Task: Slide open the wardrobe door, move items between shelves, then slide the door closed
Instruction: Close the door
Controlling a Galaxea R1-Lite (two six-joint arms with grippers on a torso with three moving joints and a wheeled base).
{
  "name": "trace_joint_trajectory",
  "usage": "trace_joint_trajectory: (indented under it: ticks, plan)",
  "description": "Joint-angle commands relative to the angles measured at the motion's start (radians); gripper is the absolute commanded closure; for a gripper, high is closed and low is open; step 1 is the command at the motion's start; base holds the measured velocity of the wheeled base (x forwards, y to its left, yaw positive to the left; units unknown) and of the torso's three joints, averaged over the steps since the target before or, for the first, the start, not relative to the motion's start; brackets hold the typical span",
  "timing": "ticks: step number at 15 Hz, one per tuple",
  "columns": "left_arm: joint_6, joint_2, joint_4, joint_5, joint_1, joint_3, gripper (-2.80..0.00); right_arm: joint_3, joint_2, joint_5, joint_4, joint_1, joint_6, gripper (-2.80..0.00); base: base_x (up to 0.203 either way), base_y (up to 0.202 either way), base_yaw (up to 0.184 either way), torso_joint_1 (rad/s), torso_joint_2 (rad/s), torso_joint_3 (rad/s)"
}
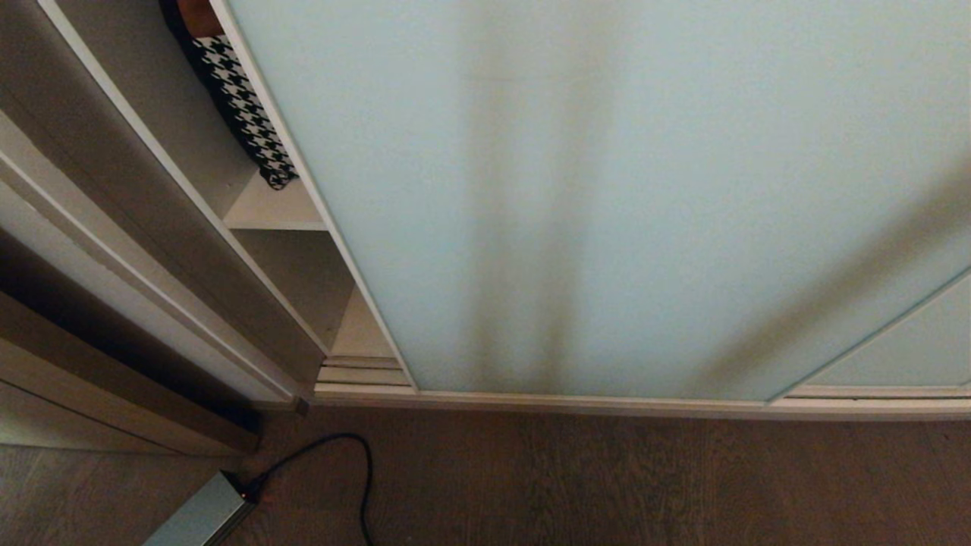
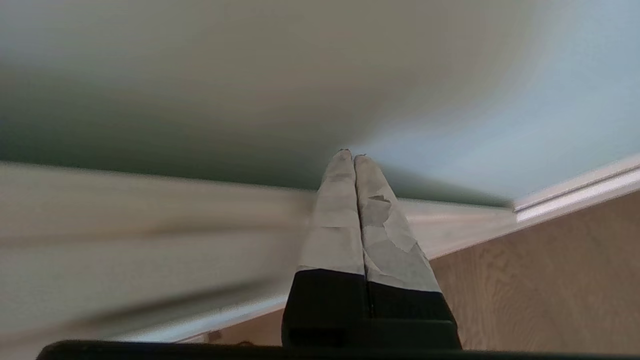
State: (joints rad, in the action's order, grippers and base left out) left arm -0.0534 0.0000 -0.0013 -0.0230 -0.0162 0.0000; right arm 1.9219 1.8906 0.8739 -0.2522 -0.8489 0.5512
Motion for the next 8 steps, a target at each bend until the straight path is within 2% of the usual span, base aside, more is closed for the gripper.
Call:
trace_joint_trajectory:
  ticks: [1, 8]
  plan:
    - [0.0, 0.002, 0.0, 0.0, -0.001, 0.0, 0.0, -0.002, 0.003, -0.002, 0.005, 0.003, 0.003, 0.0, 0.0, 0.0, 0.0, 0.0, 0.0, 0.0]
    - [0.0, 0.002, 0.0, 0.0, -0.001, 0.0, 0.0, -0.074, -0.093, -0.003, -0.001, 0.06, 0.001, 0.0, 0.0, 0.0, 0.0, 0.0, 0.0, 0.0]
